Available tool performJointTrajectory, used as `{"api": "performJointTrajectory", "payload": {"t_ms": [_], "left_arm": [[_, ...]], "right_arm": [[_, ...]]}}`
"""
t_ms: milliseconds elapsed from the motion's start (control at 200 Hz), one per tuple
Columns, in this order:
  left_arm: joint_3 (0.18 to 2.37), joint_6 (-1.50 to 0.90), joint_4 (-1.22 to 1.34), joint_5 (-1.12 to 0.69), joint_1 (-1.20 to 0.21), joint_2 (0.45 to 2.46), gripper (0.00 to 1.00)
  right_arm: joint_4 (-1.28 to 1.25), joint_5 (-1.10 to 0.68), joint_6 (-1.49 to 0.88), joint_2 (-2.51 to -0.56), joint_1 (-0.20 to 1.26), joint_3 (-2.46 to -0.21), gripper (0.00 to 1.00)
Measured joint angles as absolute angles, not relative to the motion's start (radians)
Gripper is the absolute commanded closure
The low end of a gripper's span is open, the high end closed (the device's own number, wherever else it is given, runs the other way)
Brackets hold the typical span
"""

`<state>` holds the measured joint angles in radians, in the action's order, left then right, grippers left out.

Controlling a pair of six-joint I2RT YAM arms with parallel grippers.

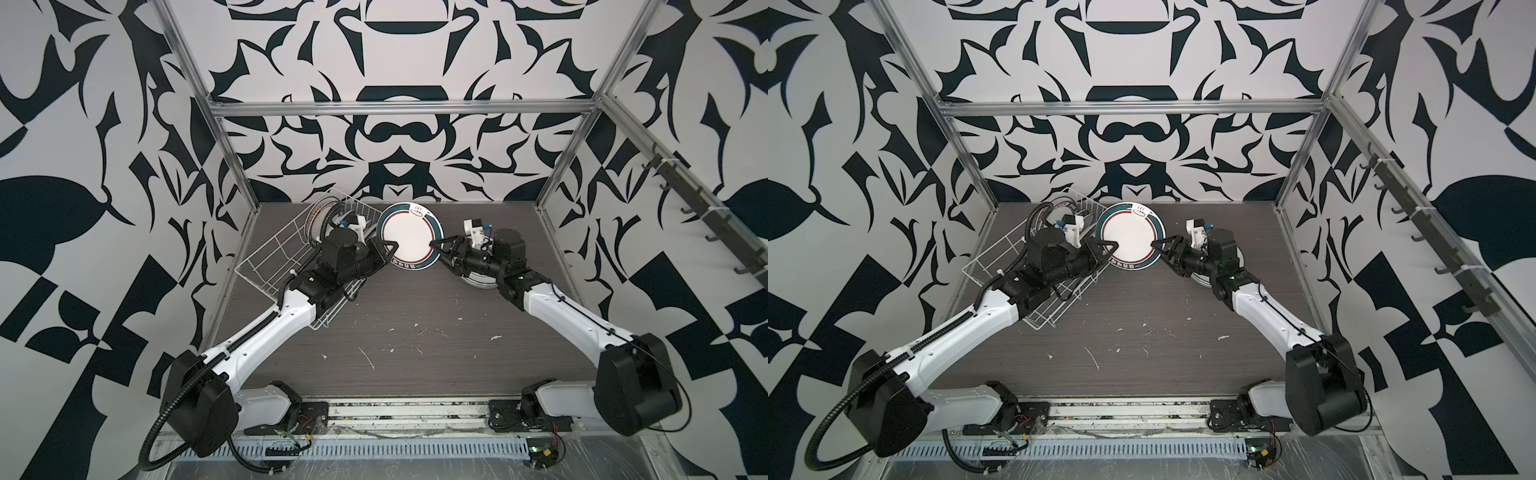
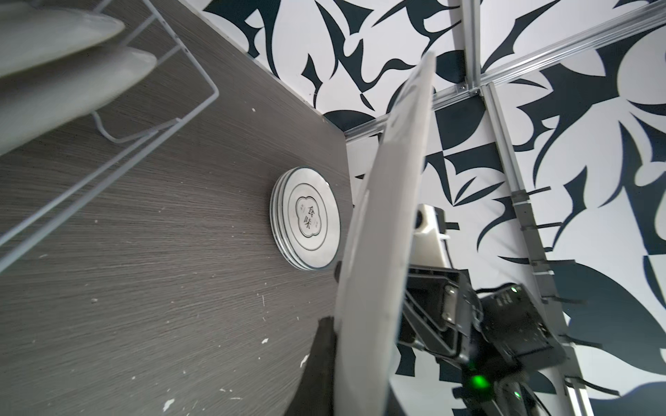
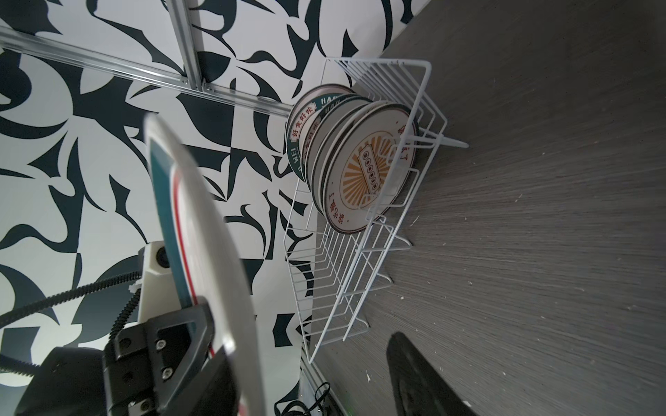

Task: Unload the plates from the dish rack
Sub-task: Place the plate at the center of the table.

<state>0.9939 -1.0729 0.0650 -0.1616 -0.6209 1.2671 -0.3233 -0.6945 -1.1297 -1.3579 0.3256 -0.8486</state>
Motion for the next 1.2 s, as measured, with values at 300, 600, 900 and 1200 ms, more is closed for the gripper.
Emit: {"api": "performJointTrajectory", "payload": {"t_ms": [300, 600, 900, 1200], "left_arm": [[0.972, -1.139, 0.131, -0.237, -0.598, 1.33, 1.0], [0.974, -1.161, 0.145, -0.271, -0.582, 1.343, 0.62], [1.031, -1.011, -0.087, -0.213, -0.525, 1.267, 0.17], [1.144, -0.784, -0.357, 0.009, -0.481, 1.177, 0.01]], "right_arm": [[-0.49, -0.699, -1.229, -1.43, 0.343, -0.854, 0.85], [-0.537, -0.704, -1.259, -1.44, 0.341, -0.854, 1.0], [-0.071, -0.668, -1.029, -1.34, 0.316, -0.991, 1.0], [0.434, -0.543, -0.739, -1.11, 0.197, -1.163, 1.0]]}}
